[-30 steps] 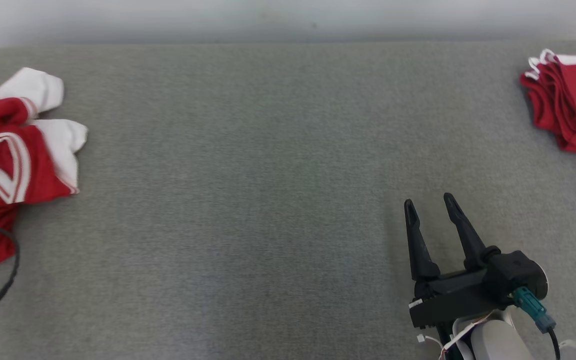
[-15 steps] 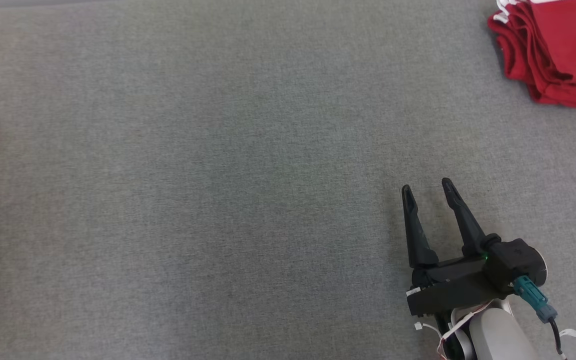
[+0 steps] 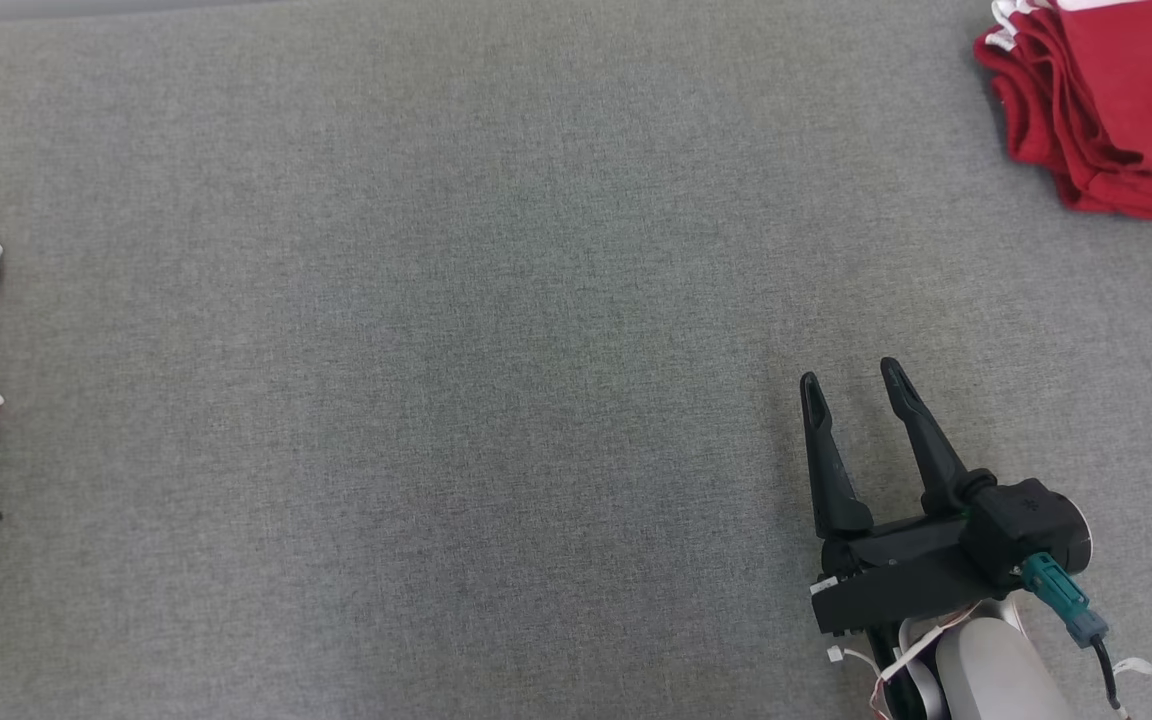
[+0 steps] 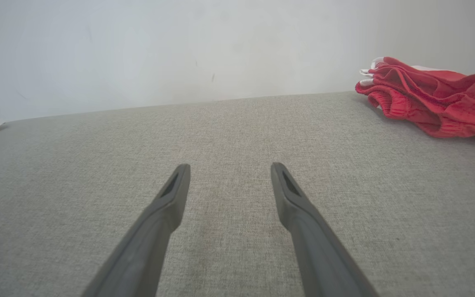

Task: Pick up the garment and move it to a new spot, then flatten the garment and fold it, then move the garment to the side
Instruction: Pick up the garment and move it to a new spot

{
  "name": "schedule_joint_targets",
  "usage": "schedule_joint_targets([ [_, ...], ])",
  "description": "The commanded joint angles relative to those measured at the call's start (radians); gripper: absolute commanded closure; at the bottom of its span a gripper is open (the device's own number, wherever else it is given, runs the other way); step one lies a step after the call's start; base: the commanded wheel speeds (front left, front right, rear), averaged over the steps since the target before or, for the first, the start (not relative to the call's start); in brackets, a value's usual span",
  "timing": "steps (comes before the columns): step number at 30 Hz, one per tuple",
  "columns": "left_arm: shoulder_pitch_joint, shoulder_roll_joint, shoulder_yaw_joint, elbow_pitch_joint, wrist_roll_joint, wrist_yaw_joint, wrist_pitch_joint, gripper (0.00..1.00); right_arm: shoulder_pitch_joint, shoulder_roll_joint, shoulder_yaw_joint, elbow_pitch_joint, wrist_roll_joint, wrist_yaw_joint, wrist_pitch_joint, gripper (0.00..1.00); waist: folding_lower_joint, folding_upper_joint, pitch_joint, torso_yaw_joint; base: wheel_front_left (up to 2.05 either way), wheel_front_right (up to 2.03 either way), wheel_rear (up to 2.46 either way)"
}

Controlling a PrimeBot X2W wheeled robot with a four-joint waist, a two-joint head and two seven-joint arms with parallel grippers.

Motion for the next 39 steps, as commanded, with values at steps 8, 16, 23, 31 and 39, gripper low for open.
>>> schedule_joint_targets([
  [8,0.046,-0.018,-0.032,-0.033,0.003,-0.019,-0.094,1.0,0.013,0.002,-0.011,0.012,-0.013,-0.002,-0.001,0.0,0.0001,0.0,-0.04,0.008,0.0,0.0,0.0],
  [16,0.016,-0.015,-0.082,-0.145,-0.005,-0.031,-0.291,1.0,0.035,0.003,-0.02,0.021,-0.021,-0.002,-0.001,0.0,0.0001,0.0,-0.101,0.038,0.0,0.0,0.0],
  [23,-0.011,-0.03,-0.172,-0.296,-0.111,-0.029,-0.366,1.0,0.054,0.002,-0.019,0.027,-0.007,-0.002,-0.001,0.0,0.0001,0.0,-0.148,0.044,0.0,0.0,0.0],
  [31,0.007,0.015,-0.337,-0.562,-0.224,-0.03,-0.38,1.0,0.077,0.002,-0.026,0.034,0.016,-0.002,-0.001,0.0,0.0001,0.0,-0.182,0.012,0.0,0.0,0.0],
  [39,0.036,-0.023,-0.408,-0.789,-0.275,-0.029,-0.364,1.0,0.091,0.002,-0.023,0.042,0.042,-0.002,-0.001,0.0,0.0001,0.0,-0.201,-0.059,0.0,0.0,0.0],
])
